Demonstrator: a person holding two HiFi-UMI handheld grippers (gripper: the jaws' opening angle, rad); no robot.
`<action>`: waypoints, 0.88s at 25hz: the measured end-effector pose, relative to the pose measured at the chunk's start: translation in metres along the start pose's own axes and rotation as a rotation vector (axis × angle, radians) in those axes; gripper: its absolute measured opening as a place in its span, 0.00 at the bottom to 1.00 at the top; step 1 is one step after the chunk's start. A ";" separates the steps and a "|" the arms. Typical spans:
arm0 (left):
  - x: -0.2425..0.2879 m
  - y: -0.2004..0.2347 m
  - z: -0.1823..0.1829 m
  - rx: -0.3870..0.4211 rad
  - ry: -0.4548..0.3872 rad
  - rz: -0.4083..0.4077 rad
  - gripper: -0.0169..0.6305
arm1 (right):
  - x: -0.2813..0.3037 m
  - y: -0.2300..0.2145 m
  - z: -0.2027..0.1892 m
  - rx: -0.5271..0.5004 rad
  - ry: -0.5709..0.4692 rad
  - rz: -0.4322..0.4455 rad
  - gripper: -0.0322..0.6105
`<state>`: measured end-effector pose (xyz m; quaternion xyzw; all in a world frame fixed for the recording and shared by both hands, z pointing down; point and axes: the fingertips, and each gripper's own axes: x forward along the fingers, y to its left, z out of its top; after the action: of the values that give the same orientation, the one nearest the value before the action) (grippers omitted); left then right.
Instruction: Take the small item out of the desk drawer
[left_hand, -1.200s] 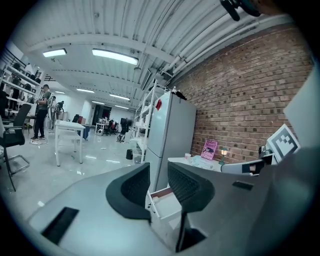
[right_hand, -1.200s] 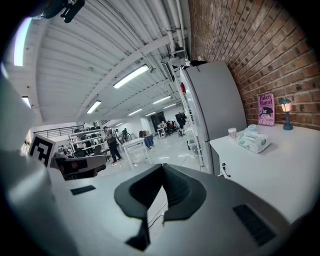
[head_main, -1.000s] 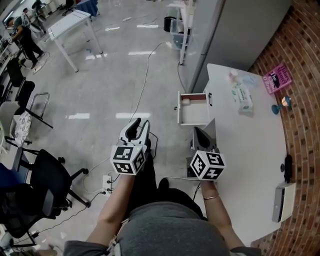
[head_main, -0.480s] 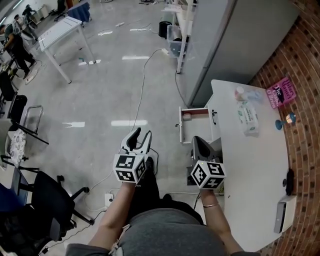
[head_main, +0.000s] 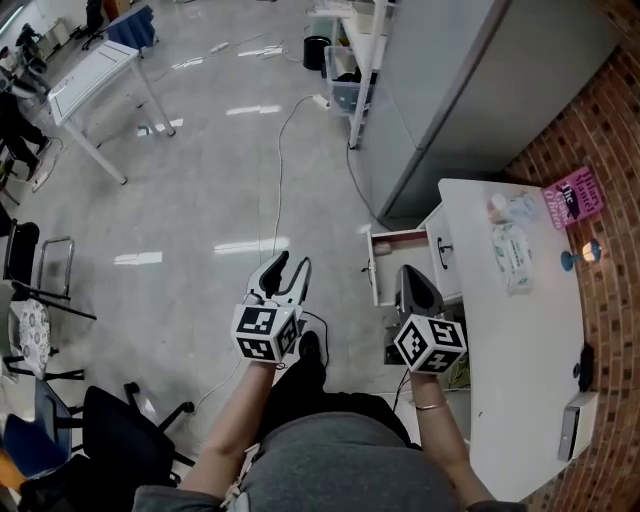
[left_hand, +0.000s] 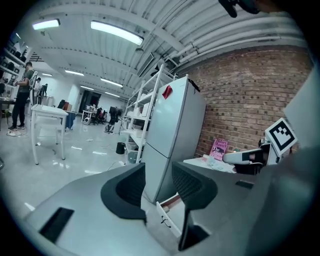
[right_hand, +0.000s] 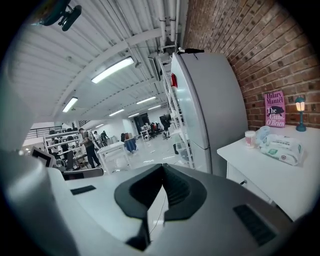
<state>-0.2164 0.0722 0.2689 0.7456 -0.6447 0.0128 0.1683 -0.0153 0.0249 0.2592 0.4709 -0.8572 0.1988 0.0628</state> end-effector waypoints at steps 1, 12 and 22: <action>0.006 0.005 0.001 -0.002 0.004 -0.013 0.27 | 0.004 0.001 0.000 -0.003 0.003 -0.016 0.05; 0.069 -0.002 -0.039 0.021 0.166 -0.169 0.31 | 0.003 -0.036 -0.036 0.050 0.062 -0.209 0.05; 0.163 -0.056 -0.092 0.158 0.361 -0.314 0.37 | 0.002 -0.102 -0.075 0.148 0.113 -0.351 0.06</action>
<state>-0.1172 -0.0525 0.3810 0.8331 -0.4775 0.1698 0.2217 0.0629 0.0048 0.3574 0.6045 -0.7401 0.2734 0.1100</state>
